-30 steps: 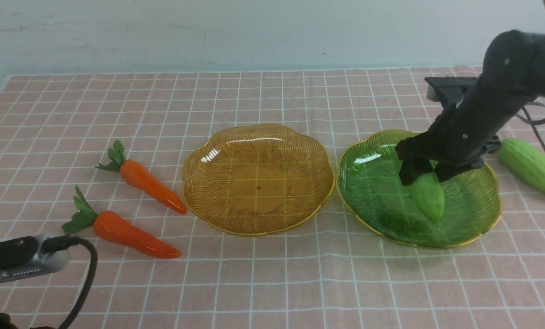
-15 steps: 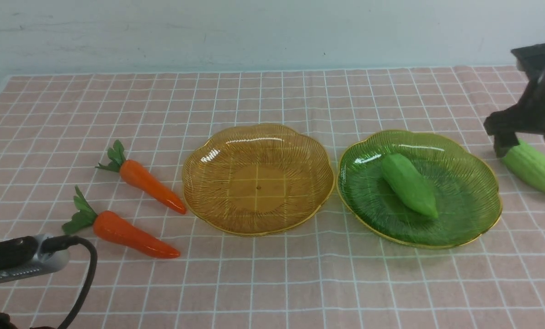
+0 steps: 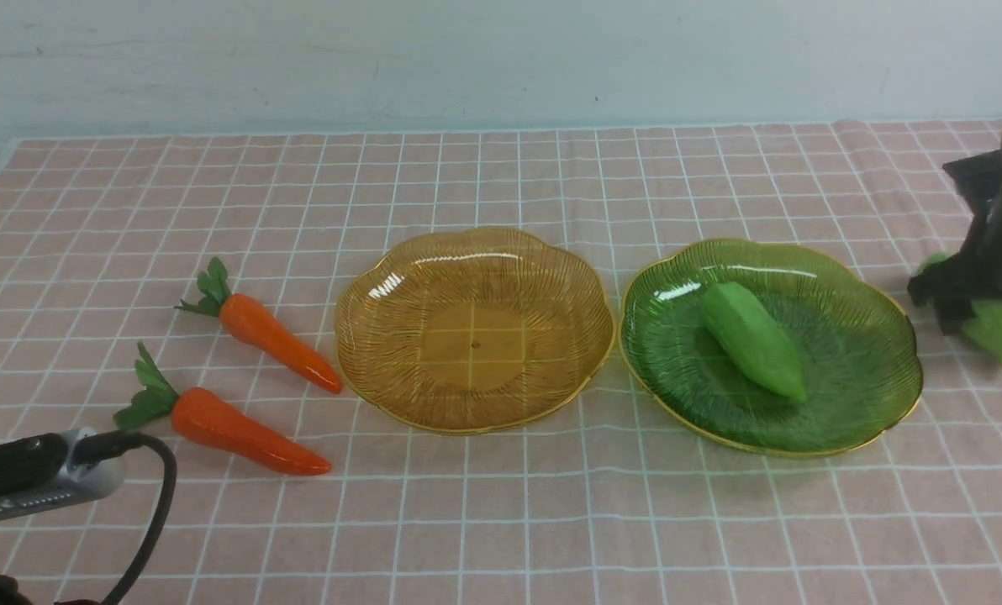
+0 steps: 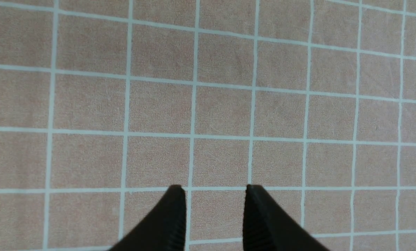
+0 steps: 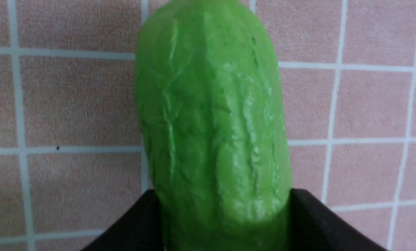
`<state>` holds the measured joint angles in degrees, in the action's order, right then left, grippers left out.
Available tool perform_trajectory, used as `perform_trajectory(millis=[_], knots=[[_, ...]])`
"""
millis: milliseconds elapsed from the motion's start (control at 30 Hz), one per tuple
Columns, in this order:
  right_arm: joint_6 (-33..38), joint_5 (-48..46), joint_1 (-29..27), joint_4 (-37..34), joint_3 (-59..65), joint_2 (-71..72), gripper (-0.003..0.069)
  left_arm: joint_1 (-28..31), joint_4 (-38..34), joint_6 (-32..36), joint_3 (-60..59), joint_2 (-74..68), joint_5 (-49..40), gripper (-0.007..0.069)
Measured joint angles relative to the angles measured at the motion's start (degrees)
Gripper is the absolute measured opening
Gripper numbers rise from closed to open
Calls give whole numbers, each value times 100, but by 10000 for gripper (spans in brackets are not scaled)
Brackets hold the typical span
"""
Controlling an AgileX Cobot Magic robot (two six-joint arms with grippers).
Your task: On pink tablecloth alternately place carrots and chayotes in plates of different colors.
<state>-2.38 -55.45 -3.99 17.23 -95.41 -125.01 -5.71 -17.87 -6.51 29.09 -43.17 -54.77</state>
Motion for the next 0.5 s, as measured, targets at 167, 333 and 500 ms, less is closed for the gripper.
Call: perform_trajectory(millis=[167,333,500], knots=[[11,-1141,0,-390,-598,221,411,0,0,-27,0,0,0,225],[6,-1417,-4,-1762,-874,612,411,0,3,-220,0,0,48,231],[285,-1491,232,-2949,-837,675,411,0,7,-428,0,0,223,231]])
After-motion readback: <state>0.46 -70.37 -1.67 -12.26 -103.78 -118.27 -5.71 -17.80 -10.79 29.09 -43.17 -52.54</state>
